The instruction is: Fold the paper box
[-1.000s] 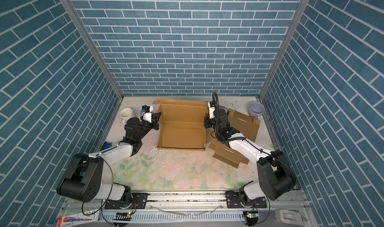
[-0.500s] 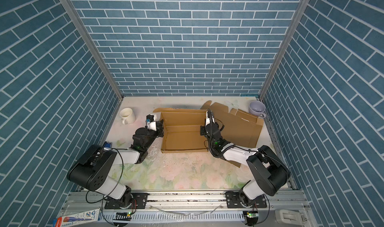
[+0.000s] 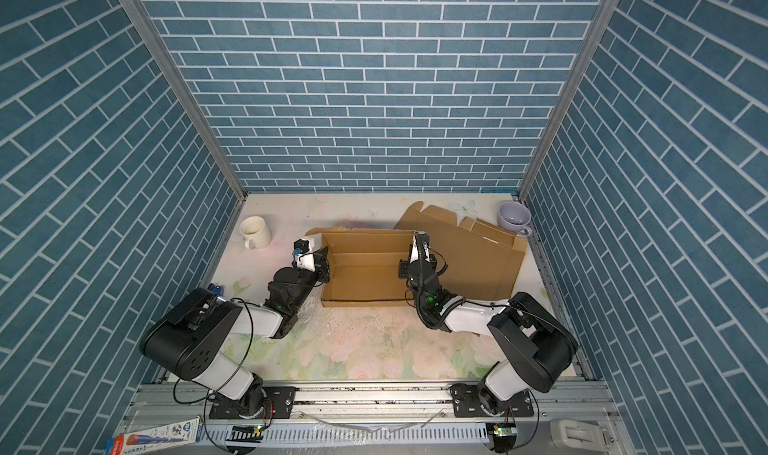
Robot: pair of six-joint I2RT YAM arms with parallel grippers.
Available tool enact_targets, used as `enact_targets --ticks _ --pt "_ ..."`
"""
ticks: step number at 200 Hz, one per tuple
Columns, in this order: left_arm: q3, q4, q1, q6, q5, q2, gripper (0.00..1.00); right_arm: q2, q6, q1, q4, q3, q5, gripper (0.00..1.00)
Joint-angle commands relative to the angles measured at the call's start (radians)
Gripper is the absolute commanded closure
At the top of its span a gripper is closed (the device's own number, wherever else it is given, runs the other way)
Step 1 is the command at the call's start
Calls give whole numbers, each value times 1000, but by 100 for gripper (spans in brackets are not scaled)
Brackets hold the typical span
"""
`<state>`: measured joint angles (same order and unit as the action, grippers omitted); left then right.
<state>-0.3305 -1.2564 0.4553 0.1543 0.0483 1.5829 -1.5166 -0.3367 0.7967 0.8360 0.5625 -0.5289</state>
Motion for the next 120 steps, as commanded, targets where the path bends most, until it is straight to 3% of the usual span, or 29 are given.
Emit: enact_targets --ticks 1,24,53,74,94,120 --pt "67 83 43 8 -75 12 100 2 -40 31 16 -53 130 100" --pt "114 32 45 10 -68 19 100 53 -17 18 -2 -85 201 94" --pt "140 10 46 0 -65 19 100 180 12 -60 -183 -79 434 70" --pt "149 20 46 -17 -67 11 100 334 85 -138 -433 -49 603 52" --pt "154 15 46 -31 -65 16 100 490 202 -223 -733 13 722 45" --pt "158 8 46 -43 -65 23 100 628 402 -285 -1122 175 757 41"
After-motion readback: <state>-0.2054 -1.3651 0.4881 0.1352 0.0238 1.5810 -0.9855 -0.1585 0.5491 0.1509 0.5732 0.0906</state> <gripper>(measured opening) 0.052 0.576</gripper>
